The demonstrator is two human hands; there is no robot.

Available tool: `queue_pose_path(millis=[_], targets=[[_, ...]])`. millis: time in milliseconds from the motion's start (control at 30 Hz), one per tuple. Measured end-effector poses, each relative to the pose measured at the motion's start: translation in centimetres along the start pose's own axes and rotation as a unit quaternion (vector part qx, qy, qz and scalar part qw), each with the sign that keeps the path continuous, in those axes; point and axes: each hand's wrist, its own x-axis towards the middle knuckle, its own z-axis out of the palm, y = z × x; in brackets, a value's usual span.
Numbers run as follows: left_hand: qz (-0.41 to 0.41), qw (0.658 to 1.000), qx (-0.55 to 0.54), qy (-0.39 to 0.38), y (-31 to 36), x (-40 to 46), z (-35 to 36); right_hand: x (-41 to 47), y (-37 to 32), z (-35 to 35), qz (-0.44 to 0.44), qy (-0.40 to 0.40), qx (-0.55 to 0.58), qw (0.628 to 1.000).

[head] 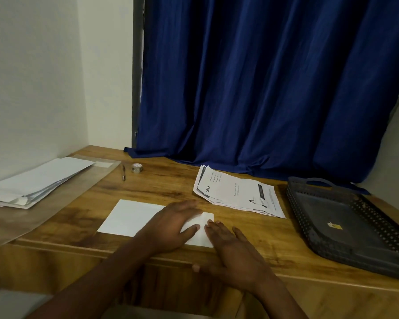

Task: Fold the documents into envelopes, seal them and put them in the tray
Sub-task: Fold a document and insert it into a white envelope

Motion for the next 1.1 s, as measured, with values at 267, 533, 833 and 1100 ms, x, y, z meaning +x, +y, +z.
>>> queue_pose_path(millis=[267, 533, 833, 1100], targets=[[-0.024, 0.993, 0.091, -0.072, -2.3, -9.5, -2.5, -4.0, 0.3, 2.7, -0.001, 0.139, -0.008, 0.99], [-0.012, 0.995, 0.02, 0.099, -6.2, -16.2, -4.3, -4.7, 0.7, 3.6, -0.006, 0.28, 0.191, 0.941], [-0.142, 0.906, -0.311, 0.249, -6.2, -12.7, -6.7, -3.5, -0.5, -2.2, 0.036, 0.304, 0.484, 0.82], [-0.263, 0.868, -0.336, 0.252, -6.1, -6.6, -4.0, 1.0, 0.9, -1.1, 0.228, 0.278, 0.444, 0.821]])
